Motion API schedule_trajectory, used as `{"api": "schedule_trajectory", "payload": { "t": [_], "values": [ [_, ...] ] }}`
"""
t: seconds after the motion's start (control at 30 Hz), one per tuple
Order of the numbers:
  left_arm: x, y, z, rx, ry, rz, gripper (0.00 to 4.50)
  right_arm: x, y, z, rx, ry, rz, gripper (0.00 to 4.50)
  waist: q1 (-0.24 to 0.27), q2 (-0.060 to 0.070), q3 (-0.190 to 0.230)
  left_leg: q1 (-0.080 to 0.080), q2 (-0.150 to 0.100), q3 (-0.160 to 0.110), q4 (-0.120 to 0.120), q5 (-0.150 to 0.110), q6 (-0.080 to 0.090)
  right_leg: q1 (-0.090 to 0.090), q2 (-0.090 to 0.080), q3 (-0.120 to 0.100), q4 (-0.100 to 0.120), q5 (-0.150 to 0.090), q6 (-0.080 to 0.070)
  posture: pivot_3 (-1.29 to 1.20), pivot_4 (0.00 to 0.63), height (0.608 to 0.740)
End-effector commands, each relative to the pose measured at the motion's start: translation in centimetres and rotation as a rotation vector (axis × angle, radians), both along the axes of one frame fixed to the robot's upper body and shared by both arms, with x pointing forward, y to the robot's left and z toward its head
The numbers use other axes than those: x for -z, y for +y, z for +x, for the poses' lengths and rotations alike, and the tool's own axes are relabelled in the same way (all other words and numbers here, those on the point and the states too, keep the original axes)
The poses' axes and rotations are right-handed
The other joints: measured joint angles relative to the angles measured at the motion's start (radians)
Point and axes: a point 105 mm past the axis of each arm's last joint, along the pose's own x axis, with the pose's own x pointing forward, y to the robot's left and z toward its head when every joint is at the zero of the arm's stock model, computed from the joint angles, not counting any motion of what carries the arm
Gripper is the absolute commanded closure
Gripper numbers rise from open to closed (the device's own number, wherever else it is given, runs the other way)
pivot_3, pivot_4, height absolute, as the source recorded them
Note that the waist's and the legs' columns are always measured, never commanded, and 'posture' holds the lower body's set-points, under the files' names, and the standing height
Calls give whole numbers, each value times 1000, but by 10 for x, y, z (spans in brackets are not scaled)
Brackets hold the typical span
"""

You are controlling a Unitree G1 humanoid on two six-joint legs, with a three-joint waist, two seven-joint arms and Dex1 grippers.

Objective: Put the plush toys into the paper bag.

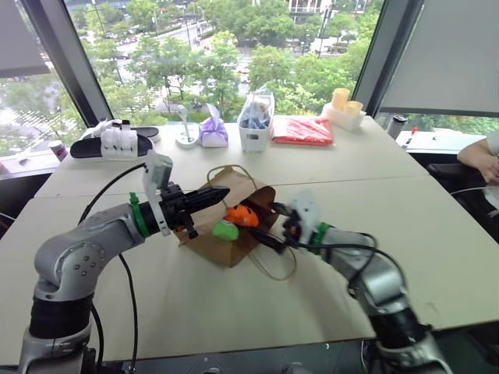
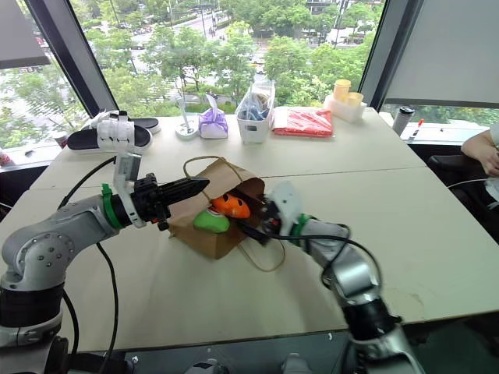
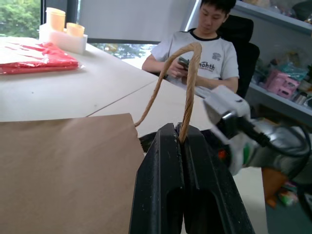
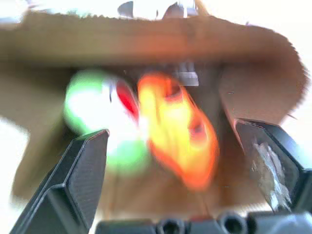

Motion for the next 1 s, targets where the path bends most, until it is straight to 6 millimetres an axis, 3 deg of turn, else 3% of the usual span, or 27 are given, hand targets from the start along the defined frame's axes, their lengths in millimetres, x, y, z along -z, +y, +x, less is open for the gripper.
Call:
{"api": "schedule_trajectory", "payload": {
  "t": [0.03, 0.17, 0.4, 0.5, 0.57, 0.7, 0.93, 1.0],
  "values": [
    [-11, -3, -5, 20, -61, -9, 4500, 13, -13, -9, -16, 56, -45, 71, -3, 0, 0, 1, 1, 0, 0, 0, 0, 1, 1, 0, 0, 0, 0, 0, 150, 740],
    [-11, -5, -4, 23, -66, -10, 4500, 49, -26, -2, 45, 121, -121, 71, -2, 0, 0, 3, 2, 0, 0, 0, 0, 3, 2, 0, 0, 0, 0, 0, 150, 740],
    [-11, -5, -5, 22, -69, -2, 4500, 65, -21, 12, 82, 171, -110, 71, 2, 0, 0, 3, 1, 1, 0, 0, 0, 3, 1, 1, 0, 0, 0, 0, 150, 740],
    [-11, -6, -5, 20, -69, 0, 4500, 66, -17, 12, 58, 155, -137, 1333, 2, 0, 0, 3, 1, 0, 0, 0, 0, 3, 1, 0, 0, 0, 0, 0, 150, 740],
    [-12, -6, -6, 20, -71, -2, 4500, 64, -15, 11, 43, 155, -136, 2476, 2, 0, 0, 3, 1, 0, 0, 0, 0, 3, 1, 0, 0, 0, 0, 0, 150, 740],
    [-13, -6, -6, 19, -71, -5, 4500, 64, -14, 11, 33, 163, -130, 4339, 2, 0, 0, 3, 1, 0, 0, 0, 0, 3, 1, 0, 0, 0, 0, 0, 150, 740],
    [-13, -6, -6, 19, -71, -5, 4500, 64, -14, 11, 32, 164, -130, 4427, 2, 0, 0, 3, 1, 0, 0, 0, 0, 3, 1, 0, 0, 0, 0, 0, 150, 740],
    [-37, -7, 2, 12, -133, -77, 4500, -18, -16, 25, -2, 63, 10, 4427, 1, 0, 1, 3, 1, 0, 0, 0, 0, 3, 1, 0, 0, 0, 0, 0, 150, 740]
  ]
}}
